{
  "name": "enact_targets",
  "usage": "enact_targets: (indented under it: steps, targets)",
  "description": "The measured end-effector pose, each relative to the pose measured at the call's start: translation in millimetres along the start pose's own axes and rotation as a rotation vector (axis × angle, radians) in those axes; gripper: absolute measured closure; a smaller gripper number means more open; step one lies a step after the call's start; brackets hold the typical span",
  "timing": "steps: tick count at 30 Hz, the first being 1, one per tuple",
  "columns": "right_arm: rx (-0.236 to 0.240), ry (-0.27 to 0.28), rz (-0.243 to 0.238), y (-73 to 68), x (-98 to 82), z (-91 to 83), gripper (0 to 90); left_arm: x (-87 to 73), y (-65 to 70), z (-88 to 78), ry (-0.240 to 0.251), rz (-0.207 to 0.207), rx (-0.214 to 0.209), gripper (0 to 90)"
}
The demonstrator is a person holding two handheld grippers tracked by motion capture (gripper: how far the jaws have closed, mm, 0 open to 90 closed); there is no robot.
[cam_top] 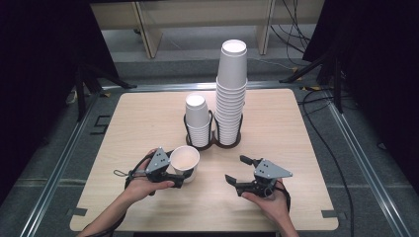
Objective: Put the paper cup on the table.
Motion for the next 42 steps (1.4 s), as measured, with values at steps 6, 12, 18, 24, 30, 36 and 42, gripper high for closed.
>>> enact_targets:
  steps: [6, 12, 18, 24, 30, 36, 42]
  targets:
    - [-0.005, -0.007, -0.008, 1.0, -1.0, -1.1, 15.4, -0.7, 0.9, 0.2, -0.001, -0.005, -0.001, 12.4]
    - [-0.006, -0.006, -0.017, 1.6, -0.8, -1.1, 15.3, -2.4, 2.0, 0.1, 0.008, -0.025, -0.012, 10.2]
    - [-0.002, -0.011, 0.008, -0.6, -2.0, -0.9, 15.3, -2.2, 3.4, -2.3, 0.002, -0.033, -0.025, 0.0]
    - [0.011, -0.012, 0.021, -2.3, -2.6, -0.8, 15.3, -1.7, 1.3, -4.6, 0.015, -0.033, -0.015, 0.0]
    - [-0.007, -0.009, 0.01, -0.7, -1.1, -2.6, 15.4, 4.7, -2.4, -12.3, 0.059, -0.049, -0.006, 0.0]
    - [-0.001, -0.008, 0.018, -1.3, -1.3, -2.2, 15.5, 3.7, -4.9, -20.3, 0.055, -0.054, -0.014, 0.0]
    - [0.001, 0.008, 0.002, 0.3, -0.6, -1.0, 15.5, 4.8, -5.4, -28.8, 0.065, -0.07, -0.015, 0.0]
Point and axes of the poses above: each handheld gripper's, and its own axes: z roughly forward along the jaws, x roughly out of its top, y roughly to its right, the point moved 8 cm from there along z, roughly forward along the jaws, and after that the axes turned 9 degrees about y, right-handed, at the moved point
